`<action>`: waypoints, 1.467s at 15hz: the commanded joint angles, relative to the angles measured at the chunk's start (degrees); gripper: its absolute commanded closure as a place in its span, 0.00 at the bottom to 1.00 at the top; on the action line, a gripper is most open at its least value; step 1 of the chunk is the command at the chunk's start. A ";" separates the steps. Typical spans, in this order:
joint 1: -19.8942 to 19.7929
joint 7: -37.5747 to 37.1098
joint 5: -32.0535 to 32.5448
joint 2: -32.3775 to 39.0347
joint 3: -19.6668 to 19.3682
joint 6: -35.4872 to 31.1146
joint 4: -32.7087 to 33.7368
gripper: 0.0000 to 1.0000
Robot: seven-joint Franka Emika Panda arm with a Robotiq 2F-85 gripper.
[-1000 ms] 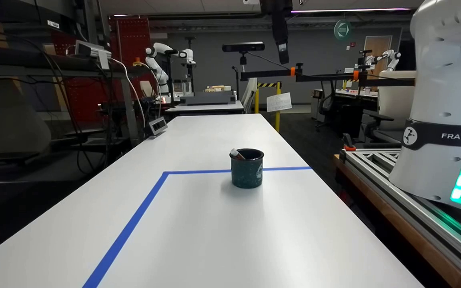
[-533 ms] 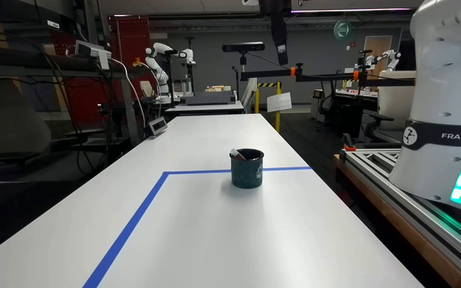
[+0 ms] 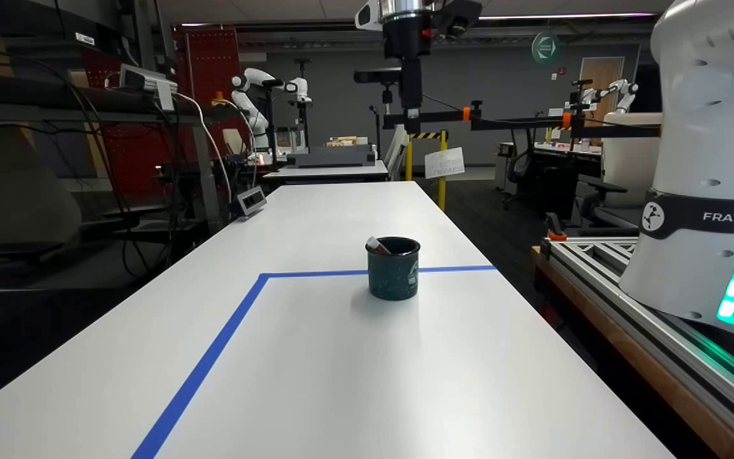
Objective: Remove the marker from the cup and put it on the table
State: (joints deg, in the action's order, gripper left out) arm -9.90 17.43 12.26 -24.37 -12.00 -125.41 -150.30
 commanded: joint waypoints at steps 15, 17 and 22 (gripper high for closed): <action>1.29 7.82 -0.79 10.67 -1.64 -24.15 -7.29 0.00; 1.63 8.77 -1.53 11.91 -1.71 -25.19 -7.37 0.00; 4.23 19.33 -8.63 15.64 -3.46 -27.63 -6.85 0.00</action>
State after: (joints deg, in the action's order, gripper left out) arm -7.60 29.56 8.54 -10.49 -13.88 -151.16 -157.15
